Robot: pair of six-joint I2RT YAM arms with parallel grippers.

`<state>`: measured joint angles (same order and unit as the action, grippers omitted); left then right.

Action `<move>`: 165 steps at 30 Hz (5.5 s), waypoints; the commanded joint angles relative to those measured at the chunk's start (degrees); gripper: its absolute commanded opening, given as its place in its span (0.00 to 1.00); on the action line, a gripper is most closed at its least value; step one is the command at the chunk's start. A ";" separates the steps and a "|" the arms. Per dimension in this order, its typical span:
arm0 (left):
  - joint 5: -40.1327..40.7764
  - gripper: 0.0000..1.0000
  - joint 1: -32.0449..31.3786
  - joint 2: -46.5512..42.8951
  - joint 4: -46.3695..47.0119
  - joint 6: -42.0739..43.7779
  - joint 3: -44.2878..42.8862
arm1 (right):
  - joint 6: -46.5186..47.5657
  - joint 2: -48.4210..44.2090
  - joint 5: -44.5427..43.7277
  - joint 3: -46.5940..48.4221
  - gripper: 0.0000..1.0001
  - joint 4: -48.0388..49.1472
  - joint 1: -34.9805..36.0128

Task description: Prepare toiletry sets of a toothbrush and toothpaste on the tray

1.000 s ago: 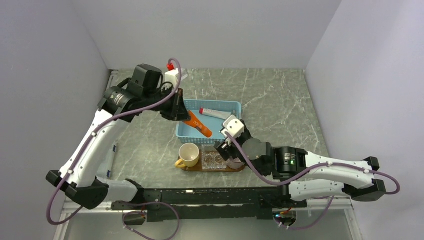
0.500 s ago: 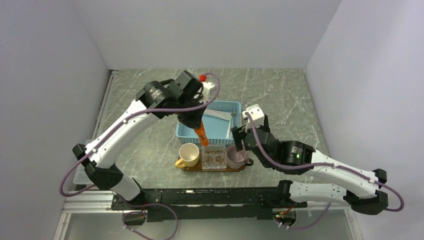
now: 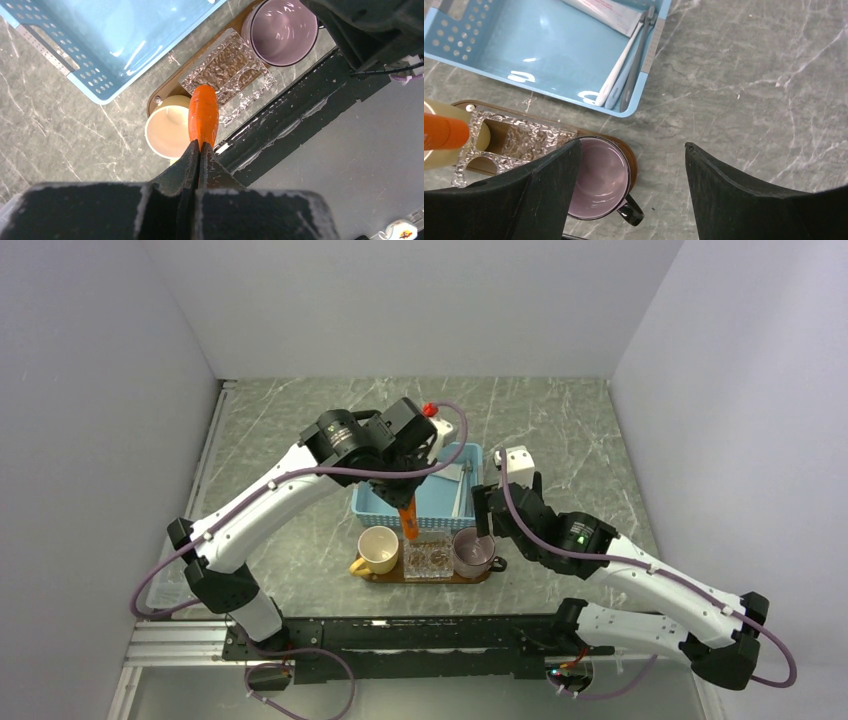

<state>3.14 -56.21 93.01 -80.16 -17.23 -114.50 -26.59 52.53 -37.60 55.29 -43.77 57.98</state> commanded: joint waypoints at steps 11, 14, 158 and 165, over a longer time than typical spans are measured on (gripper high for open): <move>4.49 0.00 -4.87 1.96 2.00 -2.20 -0.74 | -2.47 -0.45 4.72 -2.48 0.78 2.01 -1.63; 4.41 0.00 -4.96 2.25 3.12 -1.83 -0.45 | -2.75 -0.58 5.21 -2.68 0.78 2.02 -1.62; 7.93 0.43 -4.41 -6.55 23.89 -2.64 27.49 | -2.85 2.33 7.18 -1.36 0.78 1.91 -1.51; 9.28 0.50 -4.39 -8.75 24.79 -2.14 26.16 | -1.97 3.09 7.61 0.44 0.79 2.24 -1.56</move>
<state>10.76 -60.69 87.46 -57.54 -19.35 -85.54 -29.12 55.29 -30.72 52.45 -43.53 56.55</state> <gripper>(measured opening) 0.479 0.782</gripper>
